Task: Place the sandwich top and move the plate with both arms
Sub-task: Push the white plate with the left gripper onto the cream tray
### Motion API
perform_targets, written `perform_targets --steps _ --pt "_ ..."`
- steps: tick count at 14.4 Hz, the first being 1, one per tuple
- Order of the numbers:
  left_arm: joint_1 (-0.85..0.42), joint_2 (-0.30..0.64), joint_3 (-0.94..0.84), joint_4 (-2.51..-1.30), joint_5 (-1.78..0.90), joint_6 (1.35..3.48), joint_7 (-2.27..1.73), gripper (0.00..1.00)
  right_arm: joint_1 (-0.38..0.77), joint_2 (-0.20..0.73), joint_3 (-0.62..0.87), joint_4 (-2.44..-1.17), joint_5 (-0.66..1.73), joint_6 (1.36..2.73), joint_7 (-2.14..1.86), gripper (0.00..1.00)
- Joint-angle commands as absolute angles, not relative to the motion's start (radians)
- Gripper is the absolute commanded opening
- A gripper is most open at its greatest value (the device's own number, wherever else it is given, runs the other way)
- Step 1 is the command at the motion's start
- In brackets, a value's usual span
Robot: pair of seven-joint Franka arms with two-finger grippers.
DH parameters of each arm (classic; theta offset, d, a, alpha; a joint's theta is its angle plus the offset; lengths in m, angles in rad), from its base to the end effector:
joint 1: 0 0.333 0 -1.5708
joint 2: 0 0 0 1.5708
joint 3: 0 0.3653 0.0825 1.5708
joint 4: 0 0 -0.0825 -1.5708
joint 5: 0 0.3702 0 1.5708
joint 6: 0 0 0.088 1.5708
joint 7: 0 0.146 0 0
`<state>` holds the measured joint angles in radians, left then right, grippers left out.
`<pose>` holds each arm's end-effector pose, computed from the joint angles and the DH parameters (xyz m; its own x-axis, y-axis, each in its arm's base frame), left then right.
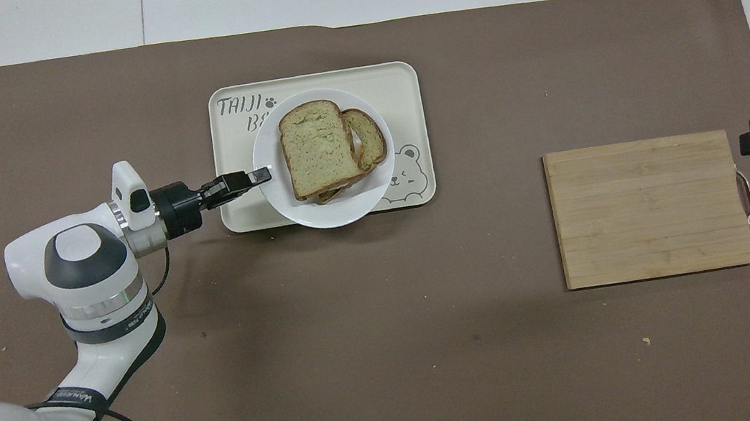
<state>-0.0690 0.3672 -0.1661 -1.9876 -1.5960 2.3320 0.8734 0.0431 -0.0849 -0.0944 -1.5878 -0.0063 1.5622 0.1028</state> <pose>0.6196 -0.1876 0.3317 0.9453 0.2704 0.1825 -0.0382 -0.4638 0.8851 0.5108 -0.0297 0.6707 0.9864 -0.1536 0.0584 -0.1534 -0.9881 -0.0077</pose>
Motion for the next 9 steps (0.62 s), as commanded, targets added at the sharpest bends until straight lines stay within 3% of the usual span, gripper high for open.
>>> perform_targets --steps 1,6,9 --pt "-0.048 0.465 -0.219 -1.829 -1.609 2.404 0.807 0.00 0.058 -0.098 -0.118 -1.601 -0.014 1.566 0.075 1.00" --pt "-0.049 0.508 -0.222 -1.775 -1.517 2.439 0.793 0.00 0.049 -0.098 -0.120 -1.598 -0.006 1.555 0.078 1.00" --pt "-0.049 0.491 -0.222 -1.833 -1.517 2.436 0.793 0.00 0.054 -0.098 -0.112 -1.598 -0.005 1.555 0.077 1.00"
